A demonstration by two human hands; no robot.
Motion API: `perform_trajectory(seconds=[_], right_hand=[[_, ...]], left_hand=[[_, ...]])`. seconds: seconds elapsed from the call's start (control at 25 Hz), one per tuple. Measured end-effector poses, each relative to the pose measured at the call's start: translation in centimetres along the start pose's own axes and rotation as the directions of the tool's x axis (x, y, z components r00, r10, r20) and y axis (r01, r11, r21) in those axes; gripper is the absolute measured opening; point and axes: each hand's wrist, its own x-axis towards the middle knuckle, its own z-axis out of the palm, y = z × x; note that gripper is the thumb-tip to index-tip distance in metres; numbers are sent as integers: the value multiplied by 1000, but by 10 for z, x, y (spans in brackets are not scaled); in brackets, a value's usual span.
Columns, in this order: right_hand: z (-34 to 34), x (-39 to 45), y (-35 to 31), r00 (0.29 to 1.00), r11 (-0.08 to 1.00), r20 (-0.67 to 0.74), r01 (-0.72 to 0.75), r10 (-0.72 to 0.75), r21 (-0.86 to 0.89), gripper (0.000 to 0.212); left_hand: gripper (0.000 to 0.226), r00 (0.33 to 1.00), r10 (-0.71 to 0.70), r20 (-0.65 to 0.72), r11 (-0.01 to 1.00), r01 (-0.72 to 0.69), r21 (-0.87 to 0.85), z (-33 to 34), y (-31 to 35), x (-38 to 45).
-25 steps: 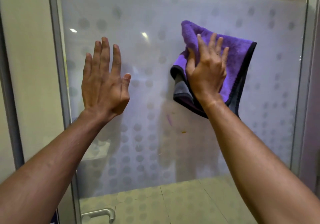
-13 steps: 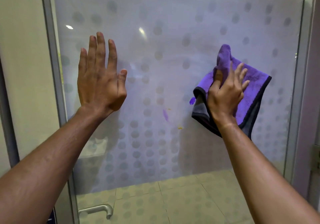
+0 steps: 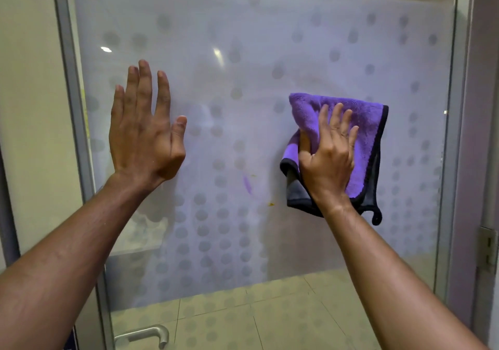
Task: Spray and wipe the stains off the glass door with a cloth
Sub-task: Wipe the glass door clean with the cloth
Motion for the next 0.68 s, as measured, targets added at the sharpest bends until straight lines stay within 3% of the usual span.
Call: perform_trajectory(seconds=[0.16, 0.24, 0.48, 0.68], right_hand=[[-9, 10, 23, 941, 939, -20, -335, 337, 73, 61], [-10, 7, 19, 929, 920, -46, -356, 368, 166, 58], [-1, -34, -37, 999, 968, -13, 43, -41, 246, 51], [-6, -80, -90, 924, 908, 109, 329, -366, 261, 54]], left_hand=[[71, 1000, 4, 2, 1000, -4, 5, 0, -1, 0], [71, 1000, 1, -6, 1000, -1, 16, 2, 1, -1], [71, 1000, 2, -17, 1000, -2, 23, 3, 2, 0], [72, 1000, 9, -19, 1000, -9, 24, 3, 2, 0]])
